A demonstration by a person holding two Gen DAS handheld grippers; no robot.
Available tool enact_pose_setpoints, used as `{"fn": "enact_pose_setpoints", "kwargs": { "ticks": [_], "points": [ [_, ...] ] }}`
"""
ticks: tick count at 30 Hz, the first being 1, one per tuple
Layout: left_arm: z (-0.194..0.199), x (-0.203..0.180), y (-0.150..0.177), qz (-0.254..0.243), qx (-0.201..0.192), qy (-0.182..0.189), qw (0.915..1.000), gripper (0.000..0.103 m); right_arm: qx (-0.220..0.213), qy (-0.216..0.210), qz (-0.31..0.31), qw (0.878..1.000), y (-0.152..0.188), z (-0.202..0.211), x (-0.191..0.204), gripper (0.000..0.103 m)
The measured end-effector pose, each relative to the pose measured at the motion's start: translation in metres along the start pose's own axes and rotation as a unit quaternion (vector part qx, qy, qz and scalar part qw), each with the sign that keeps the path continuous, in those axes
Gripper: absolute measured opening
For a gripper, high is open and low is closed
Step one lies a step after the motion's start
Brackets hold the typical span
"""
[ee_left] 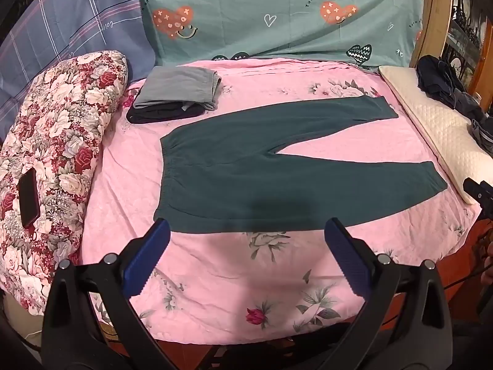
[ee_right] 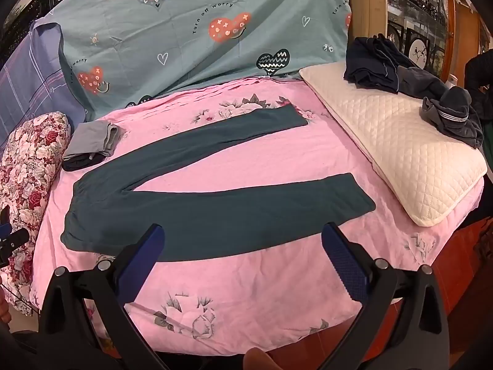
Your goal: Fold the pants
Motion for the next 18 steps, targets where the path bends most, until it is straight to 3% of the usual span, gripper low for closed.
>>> {"fn": "enact_pose_setpoints", "kwargs": {
  "ticks": [18],
  "points": [
    [-0.0026,-0.0023,-0.0038,-0.002,-0.002,0.009,1.0000,0.101,0.000,0.004,0.004,1.000,-0.0024,-0.0011,0.0034,0.102]
  ]
}}
Point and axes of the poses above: each gripper's, at about its wrist camera, not at the fingertips, and z roughly against the way its jaws point, x to its left, y to its underside, the point moved 8 cm from there along -z, roughly the way its jaws point, and after that the axes turned 5 degrees about -y, right-handed, at the moved point
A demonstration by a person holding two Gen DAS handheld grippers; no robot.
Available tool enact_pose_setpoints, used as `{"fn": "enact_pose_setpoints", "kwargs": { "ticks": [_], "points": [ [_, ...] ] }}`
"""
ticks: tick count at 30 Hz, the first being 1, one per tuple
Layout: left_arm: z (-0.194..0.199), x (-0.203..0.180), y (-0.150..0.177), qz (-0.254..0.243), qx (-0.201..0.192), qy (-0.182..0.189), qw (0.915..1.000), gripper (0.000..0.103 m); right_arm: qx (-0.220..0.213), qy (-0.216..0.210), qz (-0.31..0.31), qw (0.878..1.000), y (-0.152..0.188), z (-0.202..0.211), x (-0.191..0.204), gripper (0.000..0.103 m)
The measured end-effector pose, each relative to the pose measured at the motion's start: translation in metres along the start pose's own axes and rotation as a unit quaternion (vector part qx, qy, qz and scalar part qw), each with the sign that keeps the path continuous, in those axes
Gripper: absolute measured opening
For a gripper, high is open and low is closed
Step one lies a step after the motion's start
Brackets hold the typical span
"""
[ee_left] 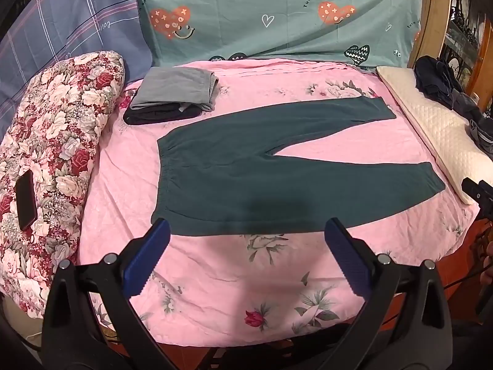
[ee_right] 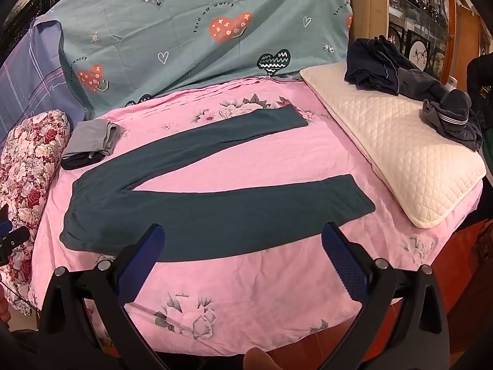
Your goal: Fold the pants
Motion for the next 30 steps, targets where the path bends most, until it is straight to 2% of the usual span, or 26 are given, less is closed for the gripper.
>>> {"fn": "enact_pose_setpoints", "kwargs": {
  "ticks": [30],
  "points": [
    [-0.0021,-0.0016,-0.0028,0.004,0.003,0.005,1.0000,0.101,0.001,0.003,0.003,1.000,-0.0021,0.0008,0.0023,0.102]
  ]
}}
Point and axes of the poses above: each gripper's, at about its wrist camera, not at the fingertips, and z roughly against the way its jaws point, x to its left, y to its underside, the point moved 8 cm from there along -z, roughly the way its jaws point, and after that the axes turned 5 degrees about -y, right-handed, at the moved point
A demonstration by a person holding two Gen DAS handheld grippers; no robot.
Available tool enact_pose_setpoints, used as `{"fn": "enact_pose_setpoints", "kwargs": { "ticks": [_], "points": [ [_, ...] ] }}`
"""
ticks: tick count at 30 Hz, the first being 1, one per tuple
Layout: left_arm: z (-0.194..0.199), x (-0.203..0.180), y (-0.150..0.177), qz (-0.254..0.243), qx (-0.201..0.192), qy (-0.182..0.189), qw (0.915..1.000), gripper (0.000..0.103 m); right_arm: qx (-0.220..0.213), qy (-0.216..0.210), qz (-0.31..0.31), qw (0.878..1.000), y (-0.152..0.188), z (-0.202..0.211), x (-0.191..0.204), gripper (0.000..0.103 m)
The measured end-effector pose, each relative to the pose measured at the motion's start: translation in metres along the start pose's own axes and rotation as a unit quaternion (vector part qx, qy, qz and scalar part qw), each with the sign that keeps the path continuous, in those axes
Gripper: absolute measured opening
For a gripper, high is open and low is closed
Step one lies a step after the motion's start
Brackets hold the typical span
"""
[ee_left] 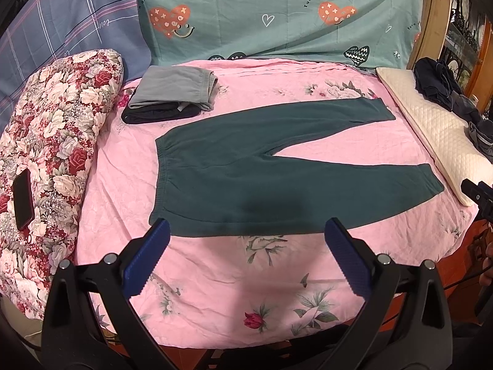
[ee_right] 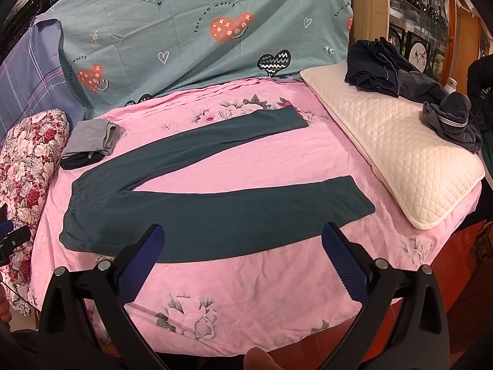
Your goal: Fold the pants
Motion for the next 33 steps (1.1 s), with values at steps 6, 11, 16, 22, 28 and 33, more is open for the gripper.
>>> {"fn": "enact_pose_setpoints", "kwargs": {
  "ticks": [6,11,16,22,28,33],
  "points": [
    [-0.002,0.000,-0.002,0.000,0.002,0.001,1.0000,0.101,0.001,0.000,-0.001,1.000,-0.001,-0.001,0.000,0.102],
    [-0.003,0.000,-0.002,0.000,0.002,0.001,1.0000,0.101,0.001,0.003,0.000,1.000,-0.001,-0.001,0.000,0.102],
    [-0.004,0.001,-0.003,0.001,0.003,0.002,1.0000,0.101,0.002,0.003,-0.002,1.000,-0.002,-0.002,-0.001,0.102],
    [-0.005,0.001,-0.002,0.002,0.004,0.002,1.0000,0.101,0.002,0.003,-0.002,1.000,-0.002,-0.003,-0.001,0.102],
    [-0.009,0.003,-0.004,0.000,0.005,0.004,1.0000,0.101,0.003,0.004,-0.001,1.000,-0.002,-0.005,0.000,0.102],
    [-0.013,0.003,-0.006,0.000,0.008,0.005,1.0000,0.101,0.004,0.007,-0.002,1.000,-0.001,-0.006,-0.001,0.102]
  ]
}}
Point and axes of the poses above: each gripper's, at about its wrist camera, not at the fingertips, and z roughly against the way its jaws point, x to its left, y to its underside, the point moved 8 cm from there along -z, roughly the way its jaws point, and after that the axes turned 5 degrees about -y, right-handed, at the moved point
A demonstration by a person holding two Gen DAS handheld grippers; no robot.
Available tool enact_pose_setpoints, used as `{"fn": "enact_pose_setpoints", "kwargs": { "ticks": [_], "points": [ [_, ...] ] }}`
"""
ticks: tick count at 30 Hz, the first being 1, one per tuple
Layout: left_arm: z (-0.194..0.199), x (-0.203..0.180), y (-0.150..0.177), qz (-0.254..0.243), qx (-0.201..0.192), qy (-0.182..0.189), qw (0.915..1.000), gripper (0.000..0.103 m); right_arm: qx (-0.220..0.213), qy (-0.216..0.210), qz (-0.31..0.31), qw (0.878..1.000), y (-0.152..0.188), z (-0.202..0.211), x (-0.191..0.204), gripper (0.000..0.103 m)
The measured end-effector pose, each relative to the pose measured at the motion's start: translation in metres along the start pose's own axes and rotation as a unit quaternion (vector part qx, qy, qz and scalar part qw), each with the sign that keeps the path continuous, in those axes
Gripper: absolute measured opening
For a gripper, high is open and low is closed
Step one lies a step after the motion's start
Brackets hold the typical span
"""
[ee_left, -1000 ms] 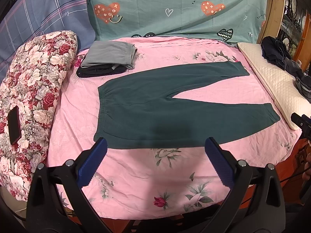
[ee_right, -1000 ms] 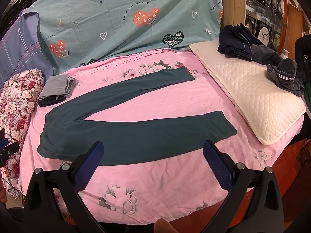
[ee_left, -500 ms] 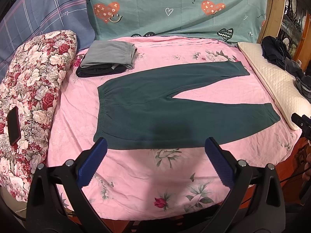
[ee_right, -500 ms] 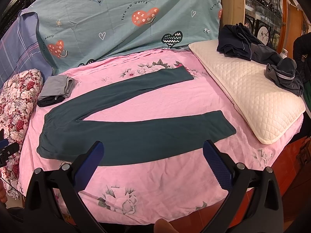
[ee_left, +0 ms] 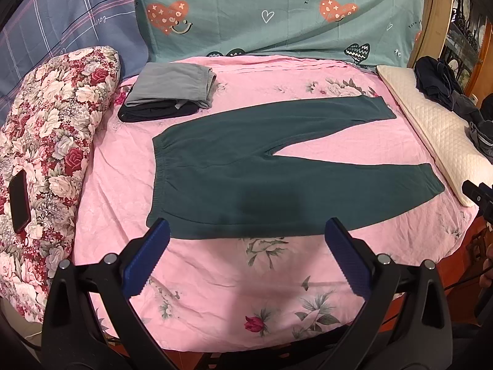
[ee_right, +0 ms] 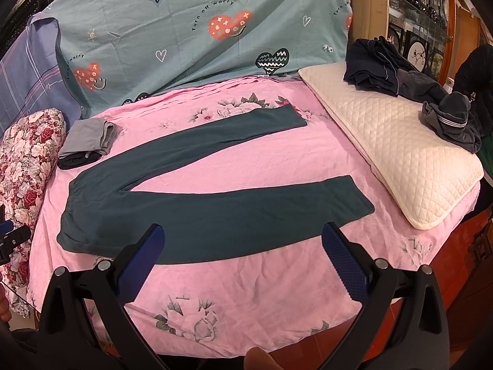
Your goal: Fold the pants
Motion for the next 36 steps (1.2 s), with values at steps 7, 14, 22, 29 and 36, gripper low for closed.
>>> {"fn": "enact_pose_setpoints", "kwargs": {
  "ticks": [7,14,22,29,36],
  "points": [
    [-0.005,-0.005,0.000,-0.001,0.008,-0.001,1.0000,0.101,0.005,0.000,-0.001,1.000,0.000,-0.003,0.000,0.102],
    [-0.014,-0.012,-0.006,0.002,0.014,-0.008,0.9999,0.101,0.013,-0.005,0.000,1.000,-0.004,-0.013,-0.004,0.102],
    [-0.037,-0.007,-0.012,0.044,0.034,-0.041,0.9976,0.101,0.029,-0.029,0.011,0.999,-0.013,-0.035,-0.012,0.102],
    [-0.051,0.032,-0.014,0.074,0.040,-0.097,0.9917,0.101,0.060,-0.075,0.055,0.994,-0.027,-0.070,-0.007,0.102],
    [-0.088,0.094,-0.044,0.061,0.035,-0.094,0.9931,0.101,0.091,-0.127,0.113,0.981,-0.050,-0.109,0.038,0.102]
  ]
}}
Point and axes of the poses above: each gripper's, at about its wrist camera, not at the fingertips, and z roughly against the way its jaws point, x to its left, y to its underside, the point moved 8 cm from there along -z, roughly the way its jaws point, and after that the axes turned 5 degrees about -y, right-handed, at the moved point
